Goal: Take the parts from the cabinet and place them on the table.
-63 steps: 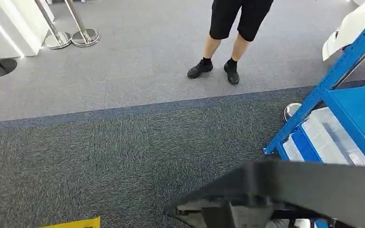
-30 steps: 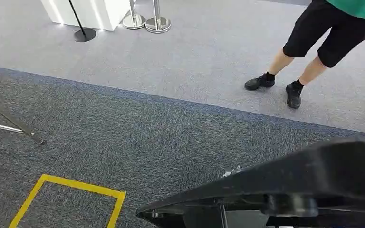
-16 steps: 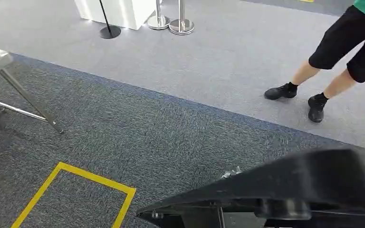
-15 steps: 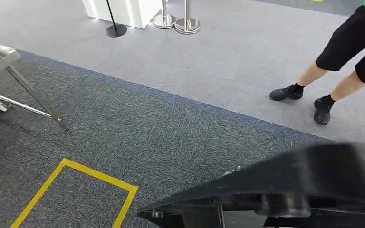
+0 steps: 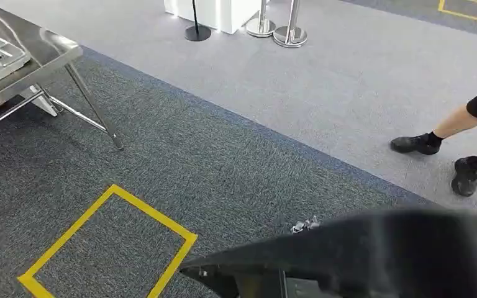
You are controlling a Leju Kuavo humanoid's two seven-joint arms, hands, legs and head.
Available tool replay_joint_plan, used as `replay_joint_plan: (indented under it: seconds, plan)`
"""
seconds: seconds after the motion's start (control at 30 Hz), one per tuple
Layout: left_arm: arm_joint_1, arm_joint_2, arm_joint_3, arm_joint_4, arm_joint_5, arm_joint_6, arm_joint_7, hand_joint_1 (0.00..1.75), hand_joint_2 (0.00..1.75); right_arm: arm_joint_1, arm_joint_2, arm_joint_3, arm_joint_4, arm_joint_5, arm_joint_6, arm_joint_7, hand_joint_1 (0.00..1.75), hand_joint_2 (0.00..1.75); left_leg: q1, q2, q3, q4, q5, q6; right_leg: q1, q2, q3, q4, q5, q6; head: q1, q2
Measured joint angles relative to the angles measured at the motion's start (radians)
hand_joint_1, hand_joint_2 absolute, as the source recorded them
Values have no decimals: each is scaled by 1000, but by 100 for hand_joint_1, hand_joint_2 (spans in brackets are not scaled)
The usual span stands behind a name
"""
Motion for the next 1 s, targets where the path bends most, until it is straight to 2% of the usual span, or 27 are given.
replay_joint_plan:
  seconds: [0.03,0.07,0.1,0.13,0.17,0.2,0.23,0.27,0.3,0.33,0.37,0.4,0.43,0.53,0.57,0.6,0.63,0.67,0.7,0.73,0.77,0.8,0.87,0.9,0.93,0.97,1.0]
  plan:
    - [3,1,0,0,-2,-4,-1,0,175,-9,-5,0,0,0,-6,0,175,175,0,-9,-2,-3,2,6,1,-6,3,-1,-1,5,0,0]
    - [4,3,0,0,-5,-6,-3,0,175,-17,-8,0,0,-1,-9,0,175,175,10,-18,7,-12,8,14,-2,0,4,3,-10,14,0,0]
    - [3,3,0,0,-12,-11,-5,0,175,-24,-15,0,0,-4,-14,0,175,175,8,-27,8,-14,9,18,-7,46,-4,29,-28,19,0,0]
    - [-1,6,0,0,-16,-14,-6,0,175,-29,-24,-1,-1,-13,-20,-1,175,175,8,-34,6,-14,11,24,-10,80,-34,92,-67,22,0,0]
    - [-5,6,-1,0,-22,-17,-7,0,175,-30,-33,-2,-1,-22,-21,-1,175,175,7,-45,4,-13,12,26,-10,93,-74,174,-107,24,0,0]
    - [-7,6,-3,0,-26,-19,-10,0,175,-30,-46,-7,0,-33,-21,0,175,175,5,-54,2,-13,13,29,-10,98,-115,255,-137,26,0,0]
    - [-7,6,-4,0,-29,-21,-12,0,175,-32,-57,-13,1,-39,-21,0,175,175,4,-67,2,-13,13,29,-10,100,-146,311,-150,27,0,0]
    - [-6,6,-5,0,-30,-21,-13,0,175,-33,-66,-19,1,-47,-18,0,175,175,3,-81,2,-12,13,29,-10,100,-155,319,-134,26,0,0]
    - [-4,6,-5,0,-29,-19,-13,0,175,-32,-71,-23,1,-55,-8,0,175,175,3,-93,3,-11,13,29,-10,102,-139,277,-99,23,0,0]
    - [-5,5,-5,0,-26,-15,-13,0,175,-33,-72,-29,1,-63,11,0,175,175,3,-107,4,-9,13,29,-10,109,-103,196,-49,19,0,0]
    - [-7,4,-5,0,-21,-11,-13,0,175,-33,-72,-36,1,-68,30,0,175,175,3,-120,5,-7,12,27,-11,126,-61,105,-2,15,0,0]
    - [-8,2,-4,0,-16,-8,-11,0,175,-34,-72,-42,1,-70,48,0,175,175,5,-131,3,-5,12,24,-13,170,-30,31,21,11,0,0]
    - [-11,1,-3,0,-9,-1,-8,0,175,-34,-71,-48,2,-70,70,0,175,175,-2,-143,-4,1,11,18,-15,186,-23,11,10,10,0,0]
    - [-4,-2,5,0,5,8,-3,0,175,-51,-56,-52,13,-68,100,0,175,175,7,-169,-10,-11,20,-2,-7,158,-26,12,15,-5,0,0]
    - [-3,-2,11,0,9,9,-2,0,175,-56,-49,-52,16,-68,106,0,175,175,3,-175,-12,-12,20,-10,-17,145,-20,-4,22,-14,0,0]
    - [-2,-4,15,0,10,12,-3,0,175,-60,-42,-52,21,-68,110,0,175,175,2,-124,-18,9,5,-8,-16,129,-13,-14,25,-23,0,0]
    - [-5,-5,16,0,10,14,-3,0,175,-62,-37,-52,24,-70,110,0,175,175,2,-86,-44,62,-29,-10,-15,116,-13,-15,25,-29,0,0]
    - [-10,-5,16,0,11,15,-2,0,175,-62,-34,-52,28,-72,111,0,175,175,3,-66,-81,137,-69,-14,-12,100,-13,-15,24,-31,0,0]
    - [-11,-5,17,0,13,15,-2,0,175,-63,-30,-52,32,-73,115,0,175,175,5,-58,-117,214,-103,-18,-11,85,-12,-15,23,-32,0,0]
    - [-11,-6,19,0,14,15,-2,0,175,-62,-29,-53,37,-74,117,0,175,175,7,-54,-148,277,-123,-22,-10,73,-13,-14,22,-32,0,0]
    - [-8,-7,20,0,17,15,-1,0,175,-62,-29,-53,41,-76,120,0,175,175,9,-51,-158,301,-121,-25,-9,61,-13,-13,21,-31,0,0]
    - [-4,-7,22,0,18,15,-1,0,175,-62,-29,-54,44,-81,125,0,175,175,12,-48,-143,274,-96,-27,-9,48,-12,-12,19,-29,0,0]
    - [-3,-6,24,0,20,13,-2,0,175,-62,-28,-59,49,-87,129,0,175,175,14,-30,-54,107,-13,-29,-11,25,-8,-7,12,-23,0,0]
    - [-4,-5,25,0,20,11,-2,0,175,-61,-26,-63,49,-87,134,0,175,175,13,5,-5,20,15,-26,-9,15,-5,-3,8,-17,0,0]
    - [-8,-5,26,0,20,8,-3,0,175,-60,-23,-67,49,-87,140,0,175,175,0,31,5,-3,-4,-16,-1,6,-6,0,3,-10,0,0]
    - [-9,-6,28,0,20,5,-3,0,175,-59,-21,-71,49,-85,144,0,175,175,4,17,3,-5,3,-5,0,-1,-5,1,1,-6,0,0]
    - [-6,-5,30,0,20,3,-3,0,175,-58,-16,-74,49,-84,146,0,175,175,2,7,-2,-4,1,-1,0,-8,-4,1,1,-2,0,0]
